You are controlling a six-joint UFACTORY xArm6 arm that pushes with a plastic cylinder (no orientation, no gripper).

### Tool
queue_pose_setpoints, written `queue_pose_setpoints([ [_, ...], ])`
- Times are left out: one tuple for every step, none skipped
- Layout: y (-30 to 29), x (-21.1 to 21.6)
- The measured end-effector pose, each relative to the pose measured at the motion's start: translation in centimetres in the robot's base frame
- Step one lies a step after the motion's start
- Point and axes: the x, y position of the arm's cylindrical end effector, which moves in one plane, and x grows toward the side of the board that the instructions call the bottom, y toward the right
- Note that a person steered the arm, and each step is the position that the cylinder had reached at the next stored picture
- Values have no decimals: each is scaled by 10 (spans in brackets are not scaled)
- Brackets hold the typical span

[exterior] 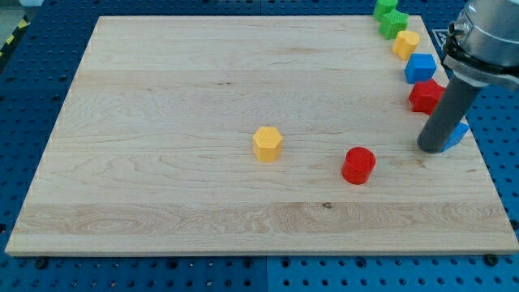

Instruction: Move the yellow hexagon to the bottom center of the board

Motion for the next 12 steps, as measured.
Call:
queue_pose_setpoints([
  [-18,22],
  [-47,30],
  [-93,23],
  [-120,9],
  [-139,-6],
  [-165,-29],
  [-196,-34],
  [-235,-34],
  [-254,-34],
  [-254,-24],
  [-255,-3],
  [-255,5],
])
